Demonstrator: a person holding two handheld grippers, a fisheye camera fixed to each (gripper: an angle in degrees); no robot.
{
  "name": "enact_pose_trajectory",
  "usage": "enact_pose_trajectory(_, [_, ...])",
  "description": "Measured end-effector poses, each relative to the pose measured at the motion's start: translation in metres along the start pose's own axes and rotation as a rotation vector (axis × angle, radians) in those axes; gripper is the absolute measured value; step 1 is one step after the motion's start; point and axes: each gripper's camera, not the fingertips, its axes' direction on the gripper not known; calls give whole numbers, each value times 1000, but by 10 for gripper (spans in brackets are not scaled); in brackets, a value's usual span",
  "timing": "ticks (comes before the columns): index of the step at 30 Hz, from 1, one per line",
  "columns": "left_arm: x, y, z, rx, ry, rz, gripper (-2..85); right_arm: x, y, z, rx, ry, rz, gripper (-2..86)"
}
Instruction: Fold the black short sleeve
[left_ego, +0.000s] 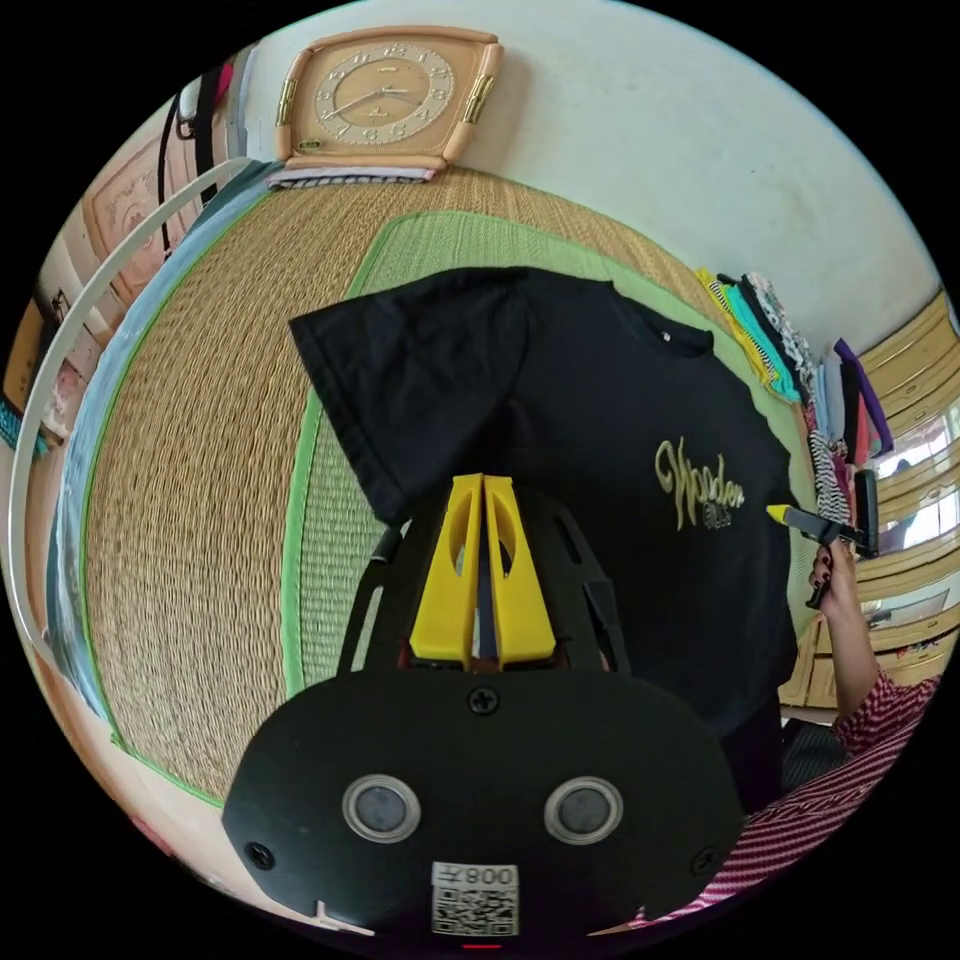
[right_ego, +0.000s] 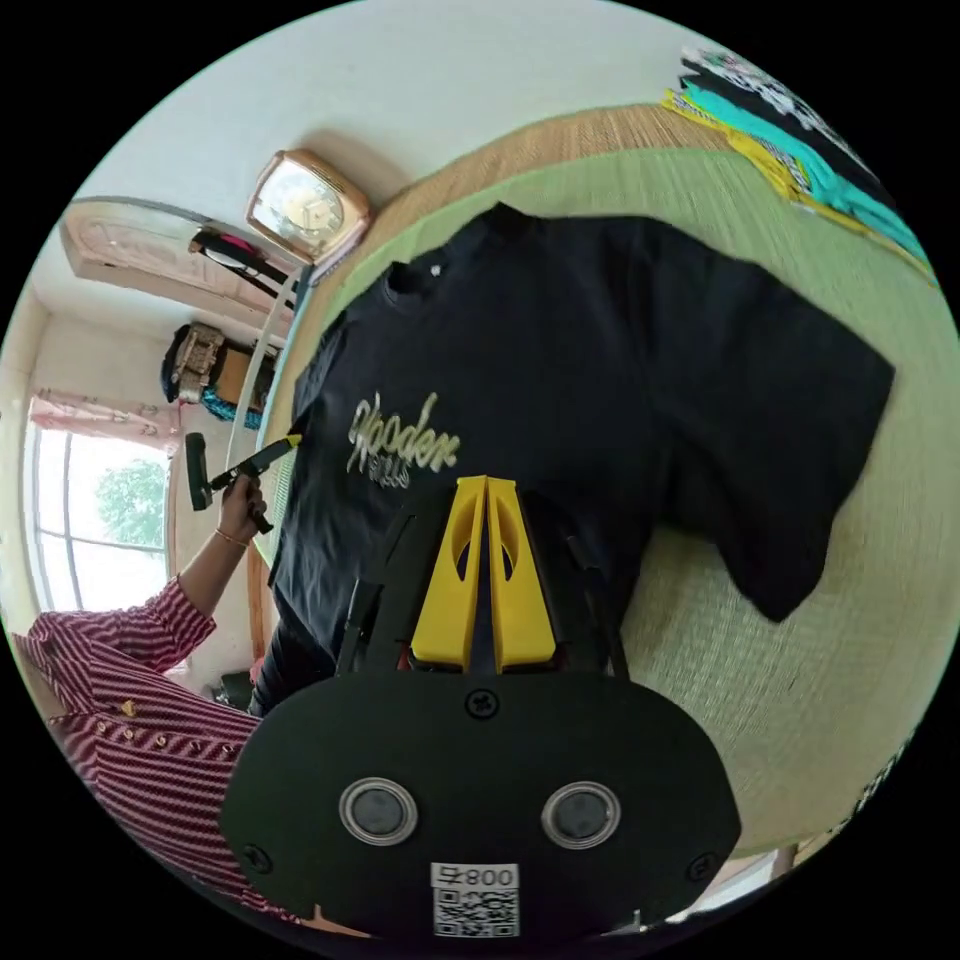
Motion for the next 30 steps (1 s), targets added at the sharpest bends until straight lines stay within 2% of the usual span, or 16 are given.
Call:
enact_pose_trajectory(2, [-10,-3,4,-31,15,-36,0,13,10,-1,32,-59,37,1])
enact_pose_trajectory(5, [-18,4,-2,35,25,-34,0,19,12,-7,55,-59,72,1])
enact_pose_trajectory(8, [-42,9,30,-72,41,-57,0,17,13,-6,56,-32,60,1])
enact_pose_trajectory(10, [-64,14,33,-44,87,-110,0,25,13,-7,46,-77,82,2])
enact_pose_trajectory(15, [-62,14,31,16,149,-19,1,44,41,-50,199,-89,126,7])
enact_pose_trajectory(21, [-12,3,81,-45,302,176,12,98,90,-104,425,-95,276,46])
enact_pose_trajectory(30, [113,-35,191,-167,507,453,46,157,112,-99,534,-223,397,79])
